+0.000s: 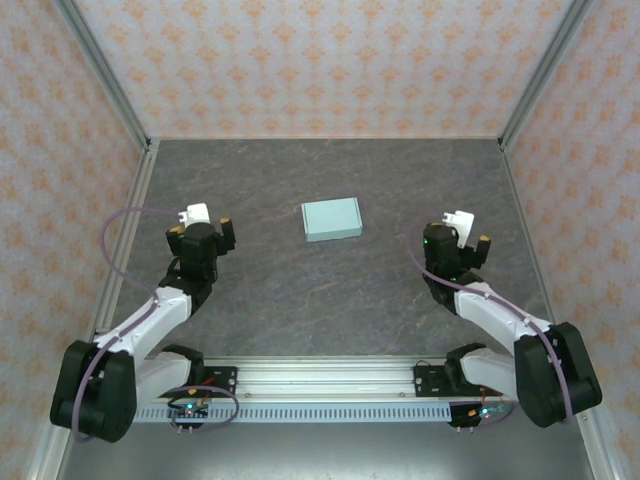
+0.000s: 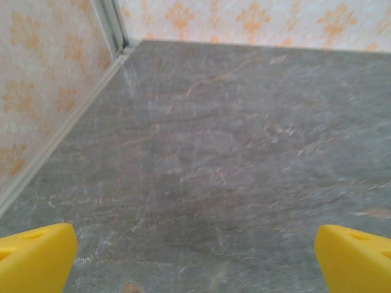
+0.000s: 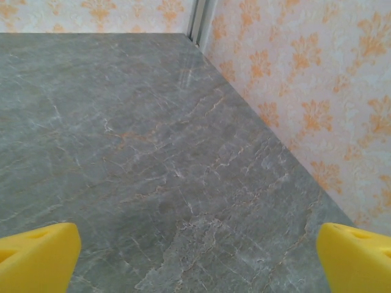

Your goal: Fold the paper box

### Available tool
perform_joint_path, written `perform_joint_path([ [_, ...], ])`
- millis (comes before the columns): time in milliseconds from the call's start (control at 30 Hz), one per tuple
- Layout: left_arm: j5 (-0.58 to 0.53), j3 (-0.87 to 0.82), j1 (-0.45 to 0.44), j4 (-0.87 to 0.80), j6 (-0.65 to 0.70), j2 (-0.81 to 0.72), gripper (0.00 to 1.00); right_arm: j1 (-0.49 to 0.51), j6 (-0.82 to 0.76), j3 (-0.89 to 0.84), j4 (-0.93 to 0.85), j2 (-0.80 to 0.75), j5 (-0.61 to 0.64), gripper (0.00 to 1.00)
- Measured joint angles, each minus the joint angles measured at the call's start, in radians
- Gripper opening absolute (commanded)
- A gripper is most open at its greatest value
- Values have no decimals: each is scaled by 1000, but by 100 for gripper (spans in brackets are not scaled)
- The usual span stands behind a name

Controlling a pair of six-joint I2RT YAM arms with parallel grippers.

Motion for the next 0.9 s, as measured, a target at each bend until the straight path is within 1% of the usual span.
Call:
perform_joint_path([
  [100,64,-39,65,103,14,109,100,-45,-9,-34,78,46,-71,99],
  [167,98,-40,88,142,26,175,100,-64,-22,-35,122,87,-119,99],
  [333,177,-30,97,331,70,338,100,-96,-66,-42,259,140,-236,99],
  [400,206,-26,98,362,81,391,100,-114,-84,-48,319,158,-280,99],
  [533,259,-25,114,397,89,407,100,-154,-98,-66,424,195,-396,99],
  [667,288,-24,133,422,88,407,100,-190,-97,-89,533,285,-488,99],
  [800,305,-24,135,431,88,407,100,-214,-93,-84,565,362,-542,99],
  [900,307,-24,135,433,88,407,100,-254,-68,-42,522,385,-587,99],
])
